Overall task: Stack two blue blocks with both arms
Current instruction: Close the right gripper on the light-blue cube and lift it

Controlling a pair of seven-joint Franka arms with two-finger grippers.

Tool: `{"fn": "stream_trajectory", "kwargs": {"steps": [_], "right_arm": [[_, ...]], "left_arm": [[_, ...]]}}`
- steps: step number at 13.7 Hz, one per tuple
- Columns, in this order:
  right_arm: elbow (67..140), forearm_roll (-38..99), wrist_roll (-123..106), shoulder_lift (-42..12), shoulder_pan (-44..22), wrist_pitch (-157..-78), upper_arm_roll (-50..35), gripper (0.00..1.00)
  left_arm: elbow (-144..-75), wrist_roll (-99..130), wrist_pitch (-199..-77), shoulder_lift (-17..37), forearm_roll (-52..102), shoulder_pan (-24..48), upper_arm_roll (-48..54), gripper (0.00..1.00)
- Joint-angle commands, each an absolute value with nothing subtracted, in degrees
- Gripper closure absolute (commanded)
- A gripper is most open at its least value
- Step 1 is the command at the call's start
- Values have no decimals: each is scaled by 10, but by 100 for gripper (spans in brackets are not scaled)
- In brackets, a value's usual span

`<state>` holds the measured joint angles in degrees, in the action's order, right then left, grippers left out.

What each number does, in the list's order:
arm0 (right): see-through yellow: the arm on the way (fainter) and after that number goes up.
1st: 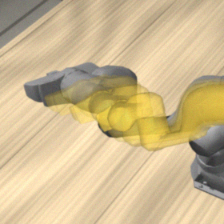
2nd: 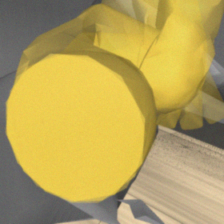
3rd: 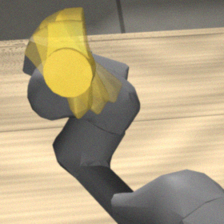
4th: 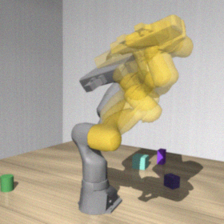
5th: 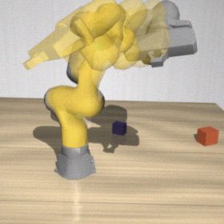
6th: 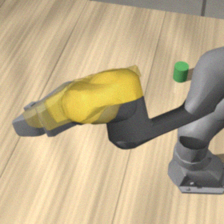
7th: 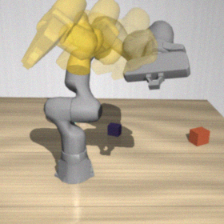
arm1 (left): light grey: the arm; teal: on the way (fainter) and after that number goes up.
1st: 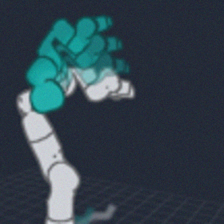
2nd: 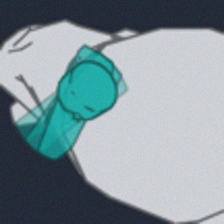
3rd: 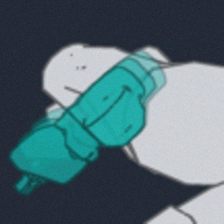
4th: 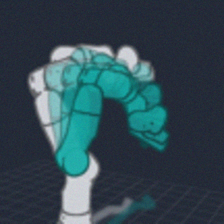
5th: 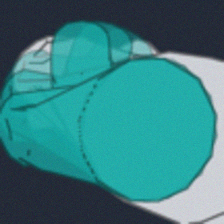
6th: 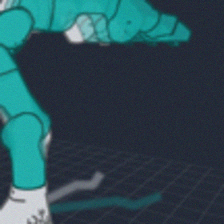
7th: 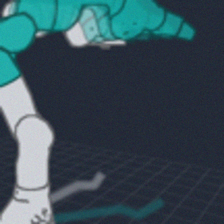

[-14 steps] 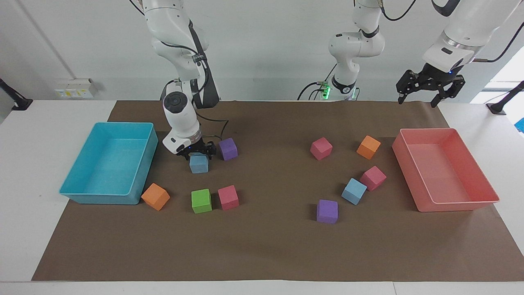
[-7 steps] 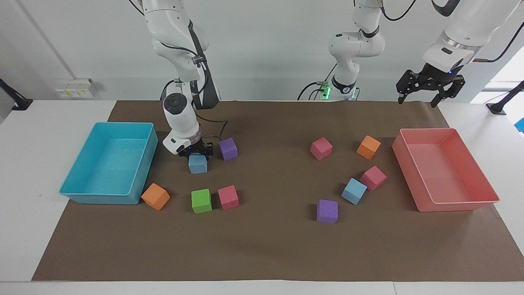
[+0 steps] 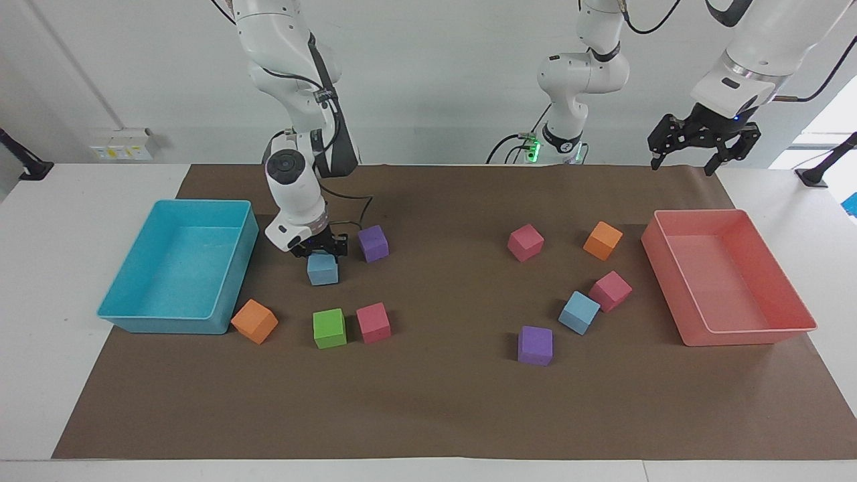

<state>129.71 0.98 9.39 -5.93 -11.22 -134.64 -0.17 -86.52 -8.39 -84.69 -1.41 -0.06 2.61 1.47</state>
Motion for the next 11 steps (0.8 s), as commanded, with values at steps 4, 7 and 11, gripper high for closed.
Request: {"fn": "stream_trajectory", "kwargs": {"steps": [4,7,11], "right_arm": [[1256,19,69,25,-86,-1226,-1,100],[1218,19,68,35,-84,-1163,0,100],[1141,19,75,3,-95,-1121,-4,100]], "left_arm": [[-862,-84,-837,-18,-3,29,13,0],[-862,-85,-837,-18,-3,29,14,0],[-868,-84,-837,-22,-3,29,14,0]]}}
